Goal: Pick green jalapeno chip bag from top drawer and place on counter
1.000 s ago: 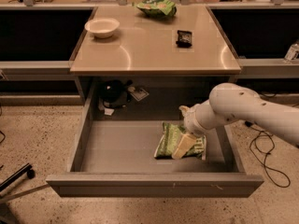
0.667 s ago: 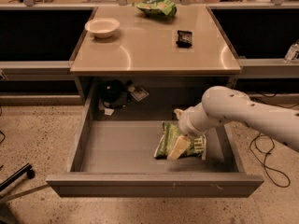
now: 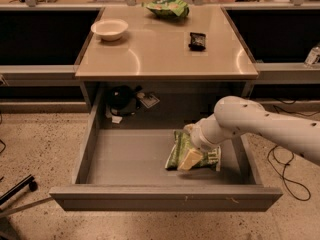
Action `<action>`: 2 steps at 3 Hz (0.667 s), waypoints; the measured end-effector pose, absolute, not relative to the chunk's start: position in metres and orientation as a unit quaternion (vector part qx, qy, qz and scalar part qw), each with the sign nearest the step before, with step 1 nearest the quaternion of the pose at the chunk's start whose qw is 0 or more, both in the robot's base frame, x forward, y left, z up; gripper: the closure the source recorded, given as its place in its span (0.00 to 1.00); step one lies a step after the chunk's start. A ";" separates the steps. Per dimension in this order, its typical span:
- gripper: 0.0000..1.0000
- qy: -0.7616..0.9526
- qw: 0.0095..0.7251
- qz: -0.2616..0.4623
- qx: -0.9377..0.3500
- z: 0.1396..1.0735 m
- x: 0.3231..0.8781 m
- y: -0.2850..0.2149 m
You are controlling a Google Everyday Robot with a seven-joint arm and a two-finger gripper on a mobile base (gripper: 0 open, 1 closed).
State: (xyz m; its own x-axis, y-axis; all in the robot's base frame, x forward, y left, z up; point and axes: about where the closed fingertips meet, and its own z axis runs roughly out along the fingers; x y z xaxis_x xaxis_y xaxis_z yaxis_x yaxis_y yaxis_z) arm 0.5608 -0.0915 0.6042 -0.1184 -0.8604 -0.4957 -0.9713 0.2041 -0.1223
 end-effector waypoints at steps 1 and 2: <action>0.43 0.739 0.238 0.117 -0.620 0.604 0.561 -0.091; 0.66 0.739 0.238 0.117 -0.620 0.605 0.561 -0.092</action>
Offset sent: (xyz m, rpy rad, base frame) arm 0.0000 0.0000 0.0000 0.0000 0.0000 0.0000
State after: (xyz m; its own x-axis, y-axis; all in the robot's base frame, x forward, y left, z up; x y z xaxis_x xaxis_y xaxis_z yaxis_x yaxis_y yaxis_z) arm 0.5608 -0.0915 0.6046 -0.1183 -0.8603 -0.4958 -0.9712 0.2042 -0.1225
